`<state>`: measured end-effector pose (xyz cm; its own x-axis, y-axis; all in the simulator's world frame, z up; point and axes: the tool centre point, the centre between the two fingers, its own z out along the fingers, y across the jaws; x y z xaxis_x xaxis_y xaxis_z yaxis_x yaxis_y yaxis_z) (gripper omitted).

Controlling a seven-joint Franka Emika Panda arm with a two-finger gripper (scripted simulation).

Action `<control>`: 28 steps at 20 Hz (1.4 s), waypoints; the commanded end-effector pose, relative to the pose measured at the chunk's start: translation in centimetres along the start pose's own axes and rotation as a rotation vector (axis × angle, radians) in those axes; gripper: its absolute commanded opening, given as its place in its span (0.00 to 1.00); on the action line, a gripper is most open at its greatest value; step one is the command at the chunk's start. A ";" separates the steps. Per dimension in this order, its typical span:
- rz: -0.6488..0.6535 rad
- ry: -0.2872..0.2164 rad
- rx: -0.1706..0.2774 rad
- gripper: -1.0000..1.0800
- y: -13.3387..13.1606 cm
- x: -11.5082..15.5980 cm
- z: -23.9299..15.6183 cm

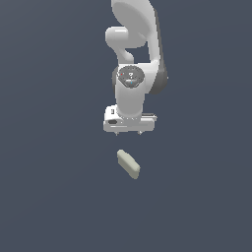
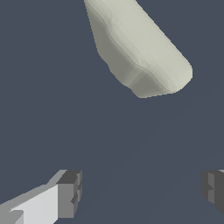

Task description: Pick up the object and move it to a goal position.

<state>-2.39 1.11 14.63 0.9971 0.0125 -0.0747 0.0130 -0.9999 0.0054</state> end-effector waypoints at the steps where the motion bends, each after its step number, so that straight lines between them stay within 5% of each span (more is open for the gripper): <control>1: 0.000 0.000 0.000 0.96 0.0 0.0 0.0; 10: -0.033 -0.022 0.018 0.96 -2.8 -0.6 -0.2; 28: -0.209 0.001 0.011 0.96 -2.2 2.3 -0.4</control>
<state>-0.59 3.47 14.88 0.9788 0.1903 -0.0760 0.1893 -0.9817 -0.0203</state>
